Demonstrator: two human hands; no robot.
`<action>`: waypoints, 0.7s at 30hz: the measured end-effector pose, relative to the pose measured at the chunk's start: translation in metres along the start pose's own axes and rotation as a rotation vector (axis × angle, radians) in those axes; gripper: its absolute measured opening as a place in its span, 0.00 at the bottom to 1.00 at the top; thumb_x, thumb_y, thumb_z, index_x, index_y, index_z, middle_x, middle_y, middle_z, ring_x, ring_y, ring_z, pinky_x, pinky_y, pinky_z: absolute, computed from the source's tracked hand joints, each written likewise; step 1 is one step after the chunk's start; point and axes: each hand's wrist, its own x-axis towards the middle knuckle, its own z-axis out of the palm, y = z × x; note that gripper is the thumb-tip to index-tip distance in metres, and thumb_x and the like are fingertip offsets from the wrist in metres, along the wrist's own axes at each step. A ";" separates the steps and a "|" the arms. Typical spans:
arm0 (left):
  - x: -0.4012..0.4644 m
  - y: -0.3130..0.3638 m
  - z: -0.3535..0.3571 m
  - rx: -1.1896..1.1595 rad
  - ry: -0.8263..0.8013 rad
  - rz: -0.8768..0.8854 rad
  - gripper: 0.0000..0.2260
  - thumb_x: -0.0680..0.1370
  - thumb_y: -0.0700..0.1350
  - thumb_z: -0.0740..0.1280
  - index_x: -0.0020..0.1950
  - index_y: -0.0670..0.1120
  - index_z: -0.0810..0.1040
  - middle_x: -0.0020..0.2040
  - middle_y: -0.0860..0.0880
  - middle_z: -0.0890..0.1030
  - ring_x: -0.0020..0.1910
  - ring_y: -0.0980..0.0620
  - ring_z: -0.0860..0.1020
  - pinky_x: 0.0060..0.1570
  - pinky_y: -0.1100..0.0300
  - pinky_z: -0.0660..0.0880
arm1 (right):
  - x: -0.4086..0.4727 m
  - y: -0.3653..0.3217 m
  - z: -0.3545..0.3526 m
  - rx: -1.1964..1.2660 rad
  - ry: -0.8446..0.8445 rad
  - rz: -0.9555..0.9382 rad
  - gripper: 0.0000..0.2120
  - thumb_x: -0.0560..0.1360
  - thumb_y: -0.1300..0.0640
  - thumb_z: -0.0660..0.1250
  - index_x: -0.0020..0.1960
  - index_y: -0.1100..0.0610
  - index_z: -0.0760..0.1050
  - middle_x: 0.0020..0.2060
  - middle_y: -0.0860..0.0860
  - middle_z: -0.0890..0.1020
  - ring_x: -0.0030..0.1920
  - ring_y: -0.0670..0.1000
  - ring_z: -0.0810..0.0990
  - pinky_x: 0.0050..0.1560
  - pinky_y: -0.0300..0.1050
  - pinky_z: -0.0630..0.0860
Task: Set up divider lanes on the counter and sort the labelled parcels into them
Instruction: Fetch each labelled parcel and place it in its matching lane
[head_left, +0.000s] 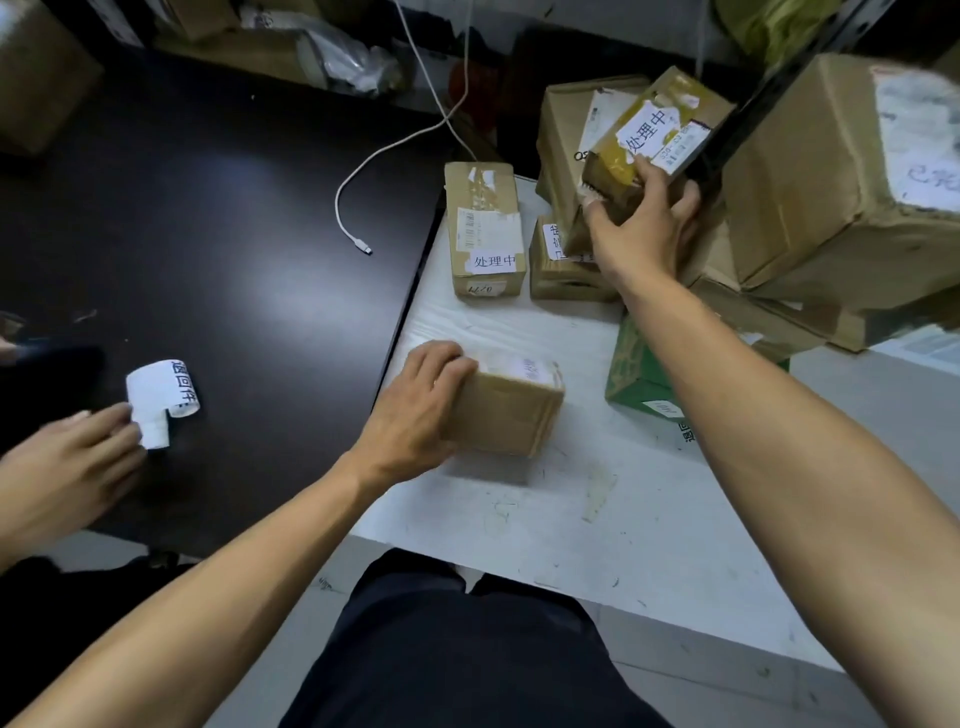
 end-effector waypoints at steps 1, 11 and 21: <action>0.000 -0.001 0.002 0.052 0.068 0.096 0.38 0.61 0.37 0.77 0.69 0.44 0.68 0.69 0.43 0.68 0.72 0.39 0.66 0.65 0.44 0.73 | -0.001 0.001 0.001 0.008 0.007 -0.002 0.27 0.77 0.45 0.70 0.74 0.43 0.67 0.81 0.55 0.48 0.78 0.58 0.57 0.68 0.42 0.61; -0.034 -0.015 0.007 -0.067 0.108 0.087 0.18 0.72 0.54 0.77 0.45 0.45 0.72 0.62 0.44 0.71 0.61 0.45 0.69 0.56 0.53 0.74 | 0.016 0.001 0.004 0.342 0.211 0.195 0.12 0.80 0.45 0.66 0.43 0.51 0.74 0.59 0.55 0.77 0.45 0.44 0.77 0.49 0.33 0.74; 0.032 -0.027 -0.019 0.108 -0.194 0.164 0.38 0.63 0.40 0.71 0.74 0.50 0.72 0.70 0.44 0.70 0.70 0.41 0.67 0.64 0.47 0.70 | -0.018 0.012 0.005 0.471 -0.098 0.007 0.21 0.69 0.57 0.78 0.46 0.48 0.66 0.43 0.51 0.76 0.41 0.46 0.76 0.43 0.38 0.74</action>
